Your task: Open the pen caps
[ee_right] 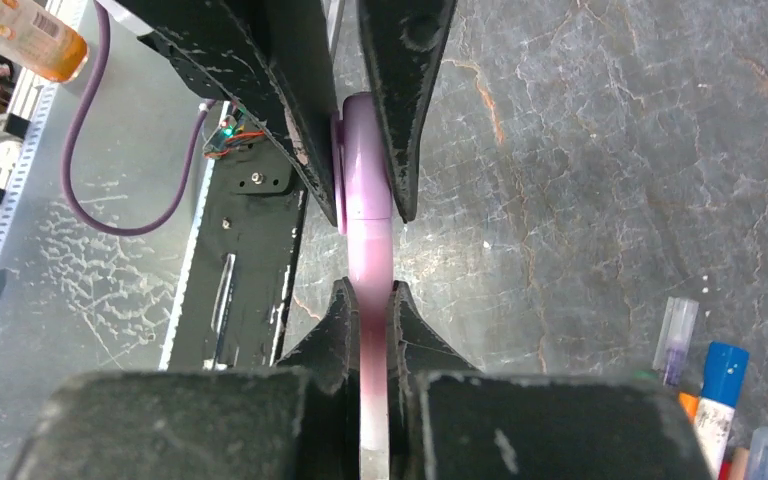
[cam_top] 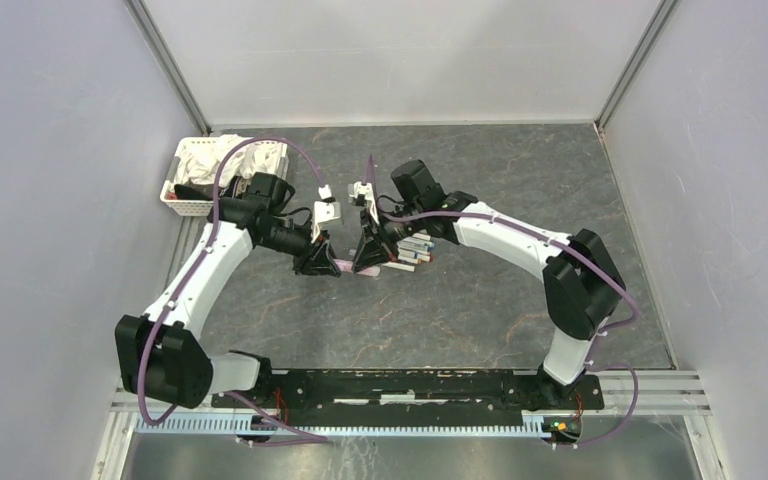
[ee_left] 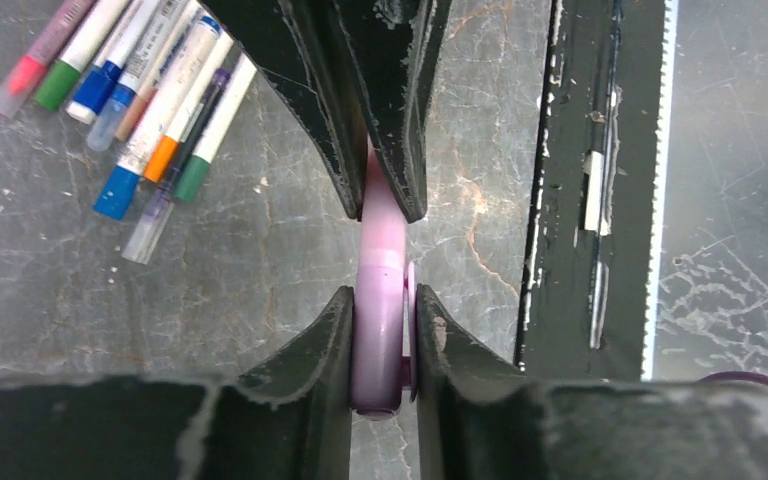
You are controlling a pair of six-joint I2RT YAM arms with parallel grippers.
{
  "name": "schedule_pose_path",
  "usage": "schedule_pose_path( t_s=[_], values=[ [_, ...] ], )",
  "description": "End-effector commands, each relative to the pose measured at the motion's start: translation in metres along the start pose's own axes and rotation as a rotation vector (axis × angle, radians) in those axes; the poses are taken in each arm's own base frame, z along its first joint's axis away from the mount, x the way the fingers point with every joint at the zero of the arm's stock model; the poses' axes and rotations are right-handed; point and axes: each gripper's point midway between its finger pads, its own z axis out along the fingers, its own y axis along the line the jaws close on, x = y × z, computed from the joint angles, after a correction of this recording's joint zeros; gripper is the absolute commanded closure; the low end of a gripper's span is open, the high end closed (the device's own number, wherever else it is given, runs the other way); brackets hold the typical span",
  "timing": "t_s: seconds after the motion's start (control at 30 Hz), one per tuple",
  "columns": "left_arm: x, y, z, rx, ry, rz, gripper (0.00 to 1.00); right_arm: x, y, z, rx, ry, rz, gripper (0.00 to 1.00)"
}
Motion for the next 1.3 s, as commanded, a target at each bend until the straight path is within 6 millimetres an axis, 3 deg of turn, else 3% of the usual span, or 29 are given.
schedule_pose_path(
  t_s=[0.0, 0.1, 0.13, 0.2, 0.23, 0.3, 0.43, 0.63, 0.8, 0.9, 1.0, 1.17, 1.27],
  values=[
    [-0.007, -0.012, -0.002, 0.029, -0.027, 0.082, 0.79, -0.02, 0.0, 0.0, -0.036, -0.025, -0.025, 1.0],
    [-0.01, -0.015, -0.002, 0.037, -0.041, 0.082, 0.83, -0.022, 0.001, 0.003, -0.05, -0.025, -0.011, 0.95],
    [-0.011, -0.016, -0.001, 0.042, -0.049, 0.081, 0.85, -0.022, 0.0, 0.003, -0.05, -0.025, -0.007, 0.88],
    [-0.014, -0.015, -0.001, 0.036, -0.061, 0.058, 0.92, -0.019, -0.001, 0.004, -0.044, -0.022, 0.002, 0.58],
    [-0.016, -0.015, 0.0, 0.032, -0.069, 0.044, 0.94, -0.017, -0.001, 0.004, -0.043, -0.022, 0.004, 0.5],
    [-0.02, -0.013, 0.0, 0.022, -0.09, 0.018, 0.96, -0.01, 0.0, 0.005, -0.033, -0.026, 0.013, 0.47],
    [-0.022, -0.018, 0.003, 0.029, -0.129, -0.063, 0.96, -0.007, -0.002, 0.002, 0.022, -0.074, 0.022, 0.58],
    [-0.017, -0.021, 0.0, -0.001, -0.113, -0.093, 0.98, -0.022, -0.007, -0.004, 0.087, -0.121, -0.008, 1.0],
    [-0.012, -0.018, -0.004, -0.026, -0.077, -0.067, 0.98, 0.01, -0.016, -0.014, 0.151, -0.008, -0.007, 1.0],
    [-0.002, -0.004, -0.014, -0.073, -0.027, -0.018, 0.98, 0.041, -0.022, -0.027, 0.212, 0.07, 0.021, 1.0],
    [0.008, 0.018, -0.036, -0.115, 0.001, 0.001, 0.98, 0.063, -0.024, -0.04, 0.269, 0.095, 0.045, 1.0],
    [0.024, 0.044, -0.07, -0.128, 0.051, -0.016, 0.98, 0.085, -0.028, -0.056, 0.335, 0.135, 0.062, 1.0],
    [0.024, 0.047, -0.07, -0.149, 0.04, 0.003, 0.98, 0.086, -0.039, -0.07, 0.41, 0.122, 0.074, 1.0]
  ],
)
